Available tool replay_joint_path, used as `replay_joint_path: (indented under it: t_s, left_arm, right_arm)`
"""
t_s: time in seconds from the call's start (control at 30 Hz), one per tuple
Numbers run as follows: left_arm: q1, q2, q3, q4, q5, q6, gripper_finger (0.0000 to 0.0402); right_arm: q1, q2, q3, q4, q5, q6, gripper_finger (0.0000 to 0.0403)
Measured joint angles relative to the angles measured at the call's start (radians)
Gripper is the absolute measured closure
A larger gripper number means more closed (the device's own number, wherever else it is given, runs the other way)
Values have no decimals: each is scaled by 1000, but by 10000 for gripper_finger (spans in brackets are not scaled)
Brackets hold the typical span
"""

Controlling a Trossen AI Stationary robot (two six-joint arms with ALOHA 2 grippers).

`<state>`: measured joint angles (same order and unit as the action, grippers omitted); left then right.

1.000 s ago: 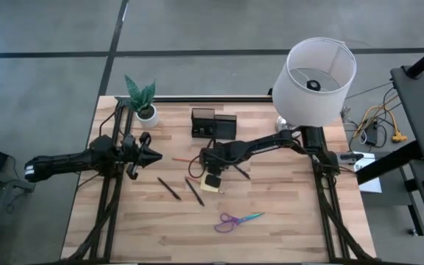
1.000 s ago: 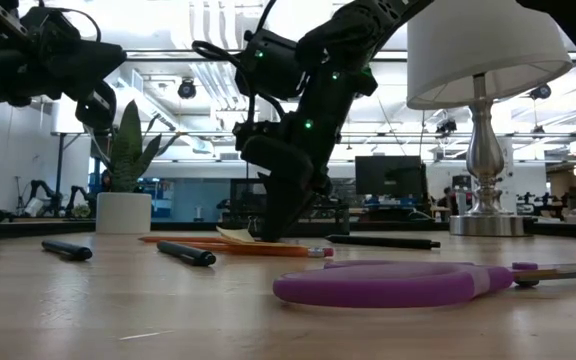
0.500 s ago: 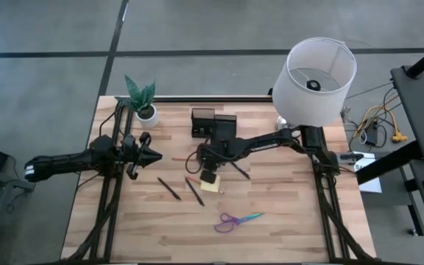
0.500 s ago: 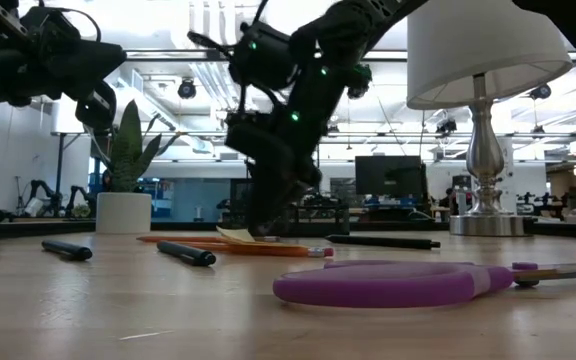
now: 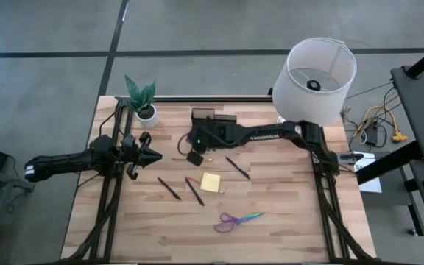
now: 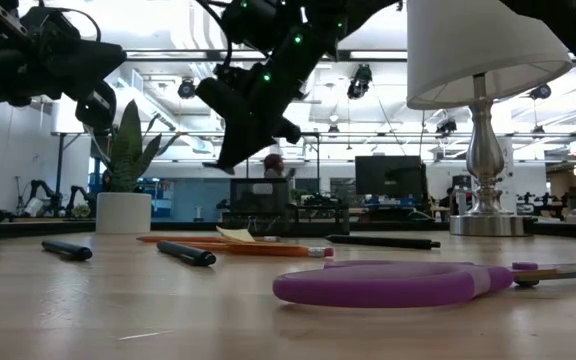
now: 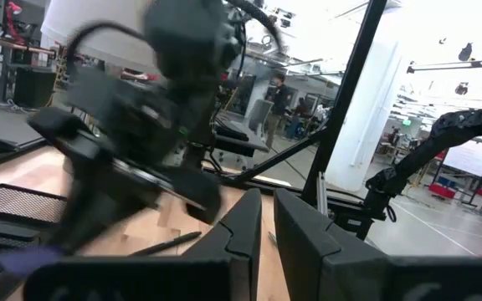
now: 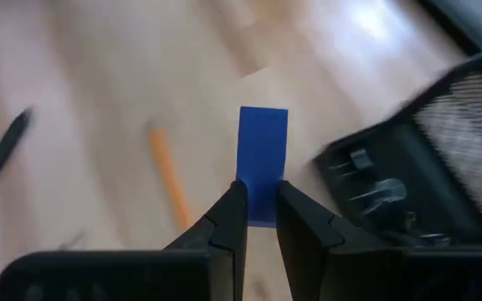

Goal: Pick and place office supplies into organizer
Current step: Put the blue eraser into the black desk organizer

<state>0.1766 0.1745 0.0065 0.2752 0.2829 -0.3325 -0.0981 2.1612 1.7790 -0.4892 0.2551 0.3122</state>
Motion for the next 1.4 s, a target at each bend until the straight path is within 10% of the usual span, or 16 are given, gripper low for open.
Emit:
replay_joint_path:
  t_s: [0.53,1.4]
  left_arm:
    - [0,0,0,0,0,0,382]
    - [0,0,0,0,0,0,382]
  right_arm:
    - [-151,0,43,-239,20,-138,354]
    - [-200,0,5,-130,-124,-51,354]
